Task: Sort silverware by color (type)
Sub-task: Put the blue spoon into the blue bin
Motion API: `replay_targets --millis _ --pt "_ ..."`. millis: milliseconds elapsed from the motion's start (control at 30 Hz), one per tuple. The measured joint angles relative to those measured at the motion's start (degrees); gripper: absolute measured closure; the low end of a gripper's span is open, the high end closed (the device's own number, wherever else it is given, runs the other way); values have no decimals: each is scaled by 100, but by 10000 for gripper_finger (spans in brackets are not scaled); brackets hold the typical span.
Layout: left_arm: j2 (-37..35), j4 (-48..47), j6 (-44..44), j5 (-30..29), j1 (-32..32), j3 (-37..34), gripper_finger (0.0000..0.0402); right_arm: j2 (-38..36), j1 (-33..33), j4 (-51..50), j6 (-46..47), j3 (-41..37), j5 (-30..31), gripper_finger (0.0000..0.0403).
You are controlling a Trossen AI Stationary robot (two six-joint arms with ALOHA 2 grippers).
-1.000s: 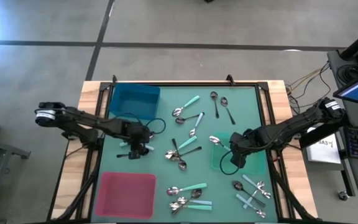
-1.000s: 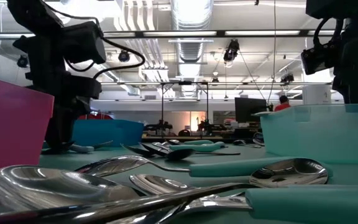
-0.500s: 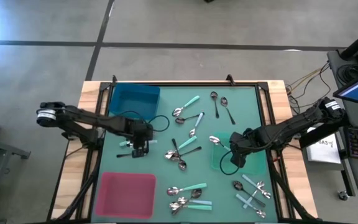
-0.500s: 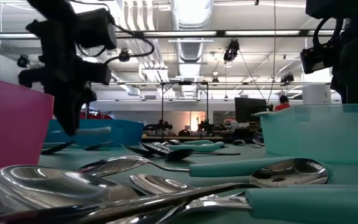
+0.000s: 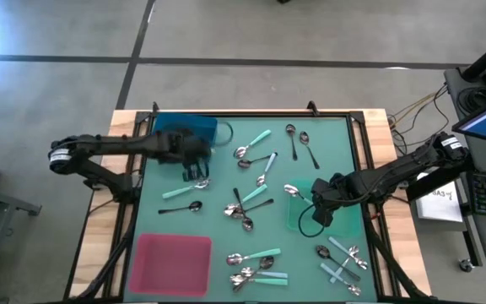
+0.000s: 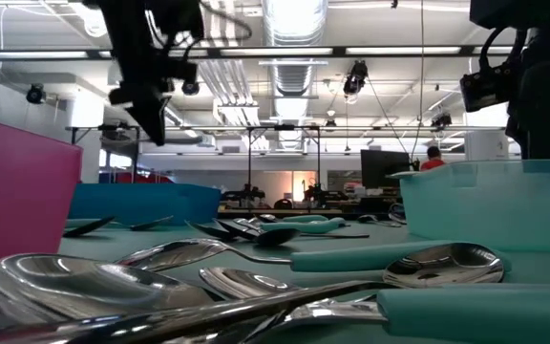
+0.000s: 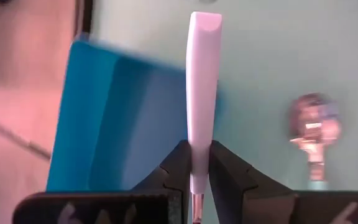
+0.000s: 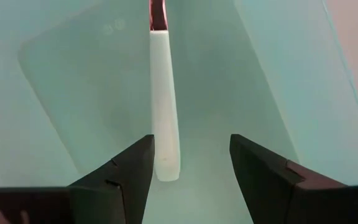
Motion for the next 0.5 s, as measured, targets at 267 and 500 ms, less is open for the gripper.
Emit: replay_targets --millis 267,500 --pt "95 601 34 -5 2009 -261 373 0 0 17 65 0 32 202" --pt "162 646 -55 -2 2862 -267 358 0 0 30 154 0 -54 202"
